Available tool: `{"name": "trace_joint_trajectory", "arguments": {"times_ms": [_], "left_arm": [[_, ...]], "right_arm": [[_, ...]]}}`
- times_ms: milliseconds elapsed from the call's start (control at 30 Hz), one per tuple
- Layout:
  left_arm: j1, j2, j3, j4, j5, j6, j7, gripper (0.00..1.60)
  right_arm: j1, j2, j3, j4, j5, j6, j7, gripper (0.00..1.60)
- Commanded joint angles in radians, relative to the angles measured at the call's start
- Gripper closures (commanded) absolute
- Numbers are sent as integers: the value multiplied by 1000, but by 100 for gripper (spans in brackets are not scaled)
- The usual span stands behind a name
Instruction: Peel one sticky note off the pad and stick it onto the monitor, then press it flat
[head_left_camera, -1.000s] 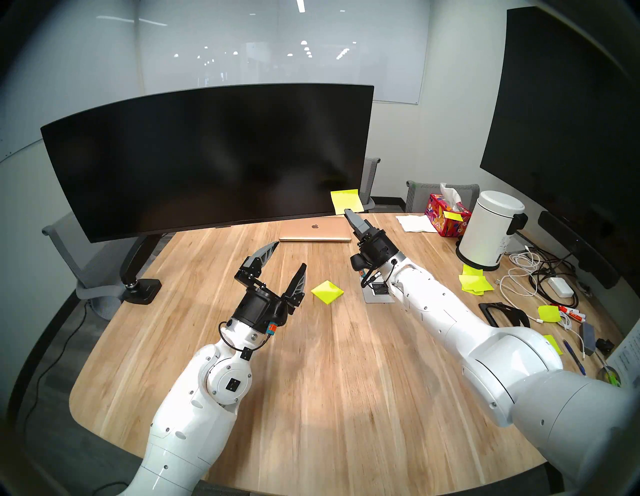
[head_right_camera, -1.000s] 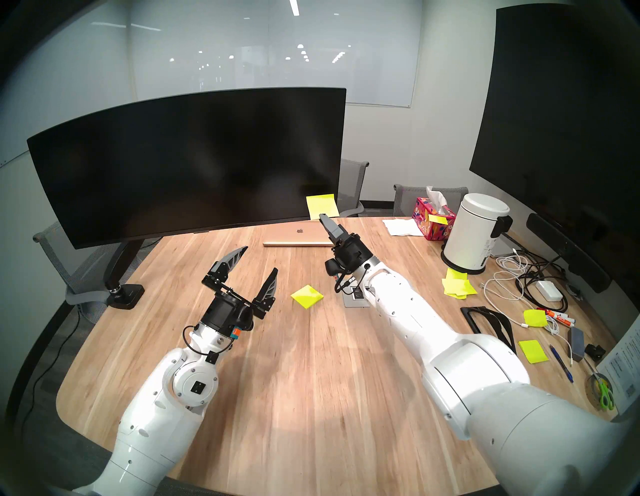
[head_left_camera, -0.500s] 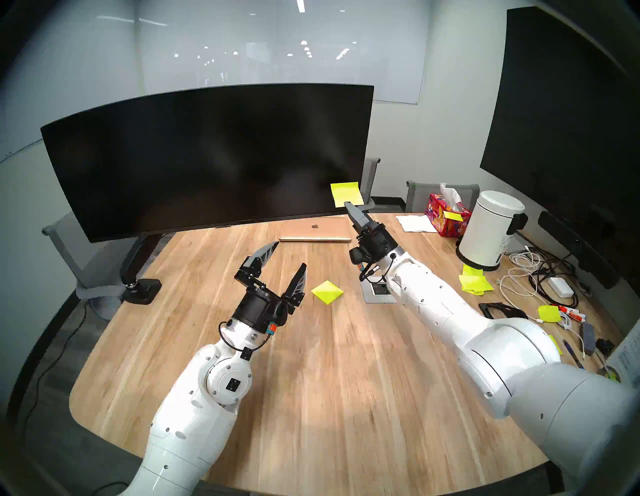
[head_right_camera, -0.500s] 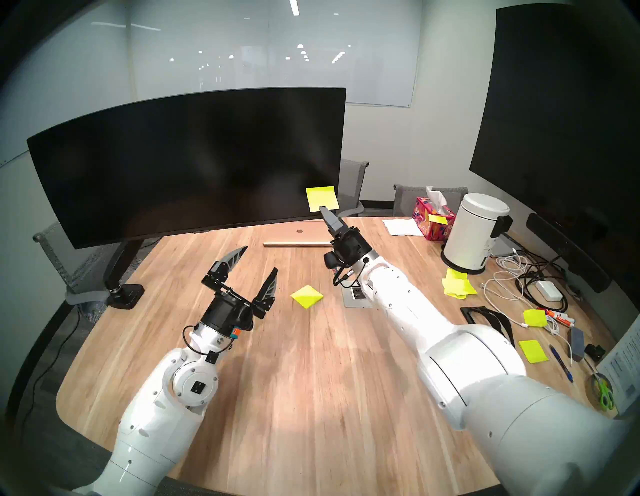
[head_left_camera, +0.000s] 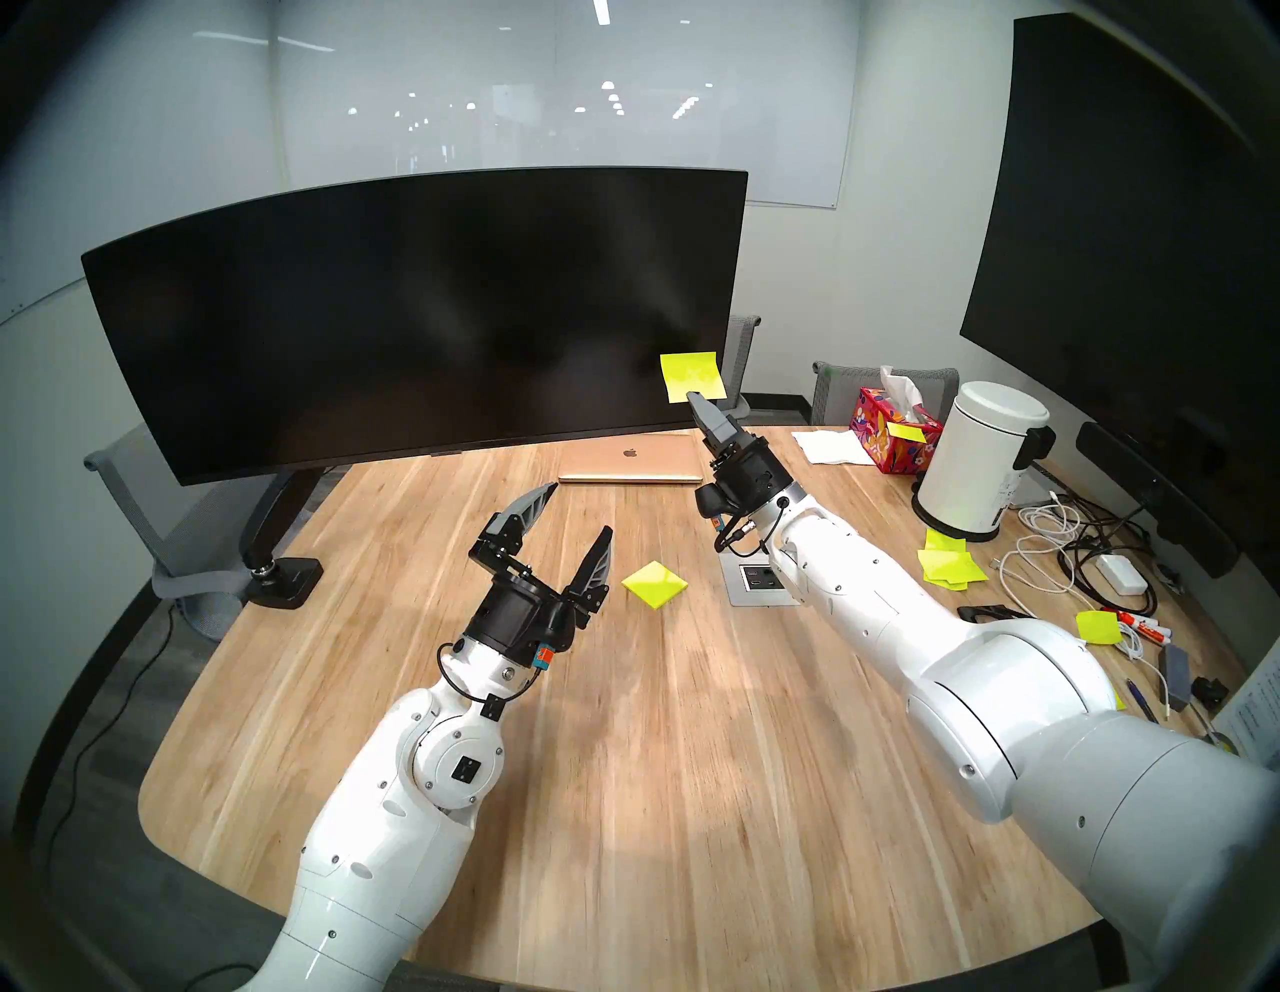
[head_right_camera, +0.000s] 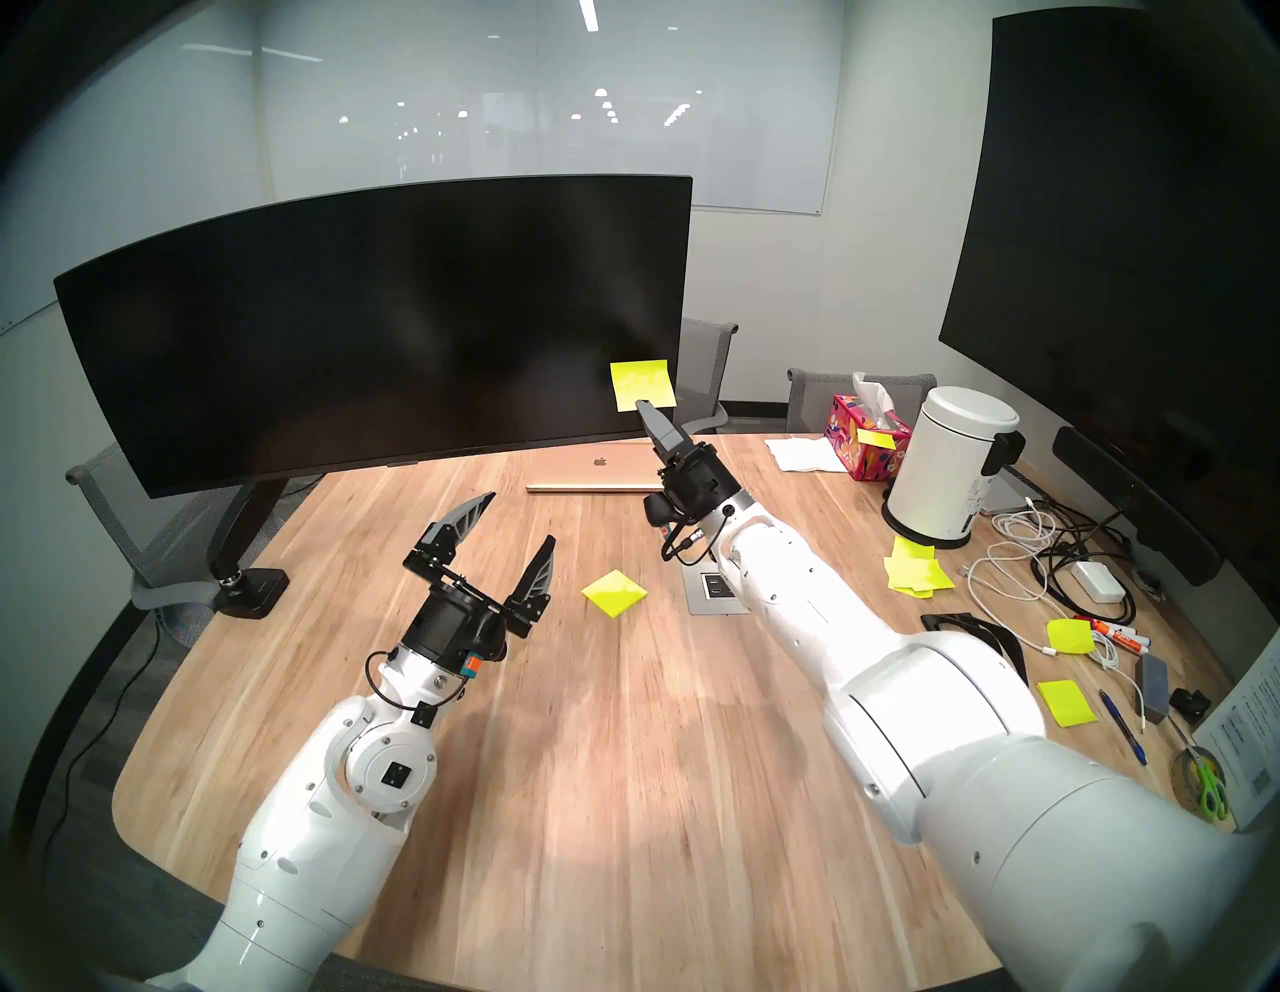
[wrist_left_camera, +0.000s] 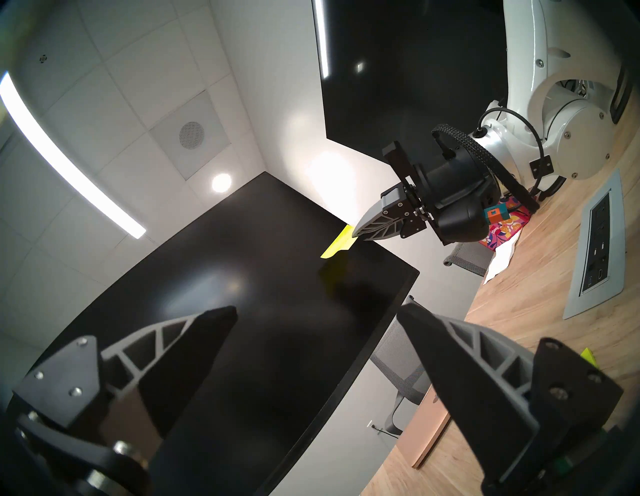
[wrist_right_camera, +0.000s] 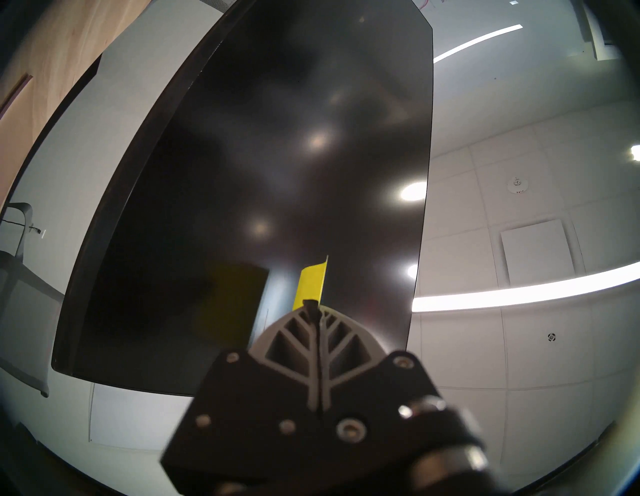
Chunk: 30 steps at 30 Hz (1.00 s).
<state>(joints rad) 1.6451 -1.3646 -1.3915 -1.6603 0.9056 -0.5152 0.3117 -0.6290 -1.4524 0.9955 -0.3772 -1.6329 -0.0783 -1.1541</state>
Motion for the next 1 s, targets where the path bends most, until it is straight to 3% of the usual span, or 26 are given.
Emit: {"name": "trace_joint_trajectory", "arguments": {"times_ms": [0, 967], "left_arm": [[-3, -2, 1, -25, 2, -1, 4, 0], [-3, -4, 0, -24, 2, -2, 3, 0]], "right_arm": [[58, -27, 2, 33, 0, -4, -13, 160], [139, -75, -14, 197, -24, -20, -2, 160]]}}
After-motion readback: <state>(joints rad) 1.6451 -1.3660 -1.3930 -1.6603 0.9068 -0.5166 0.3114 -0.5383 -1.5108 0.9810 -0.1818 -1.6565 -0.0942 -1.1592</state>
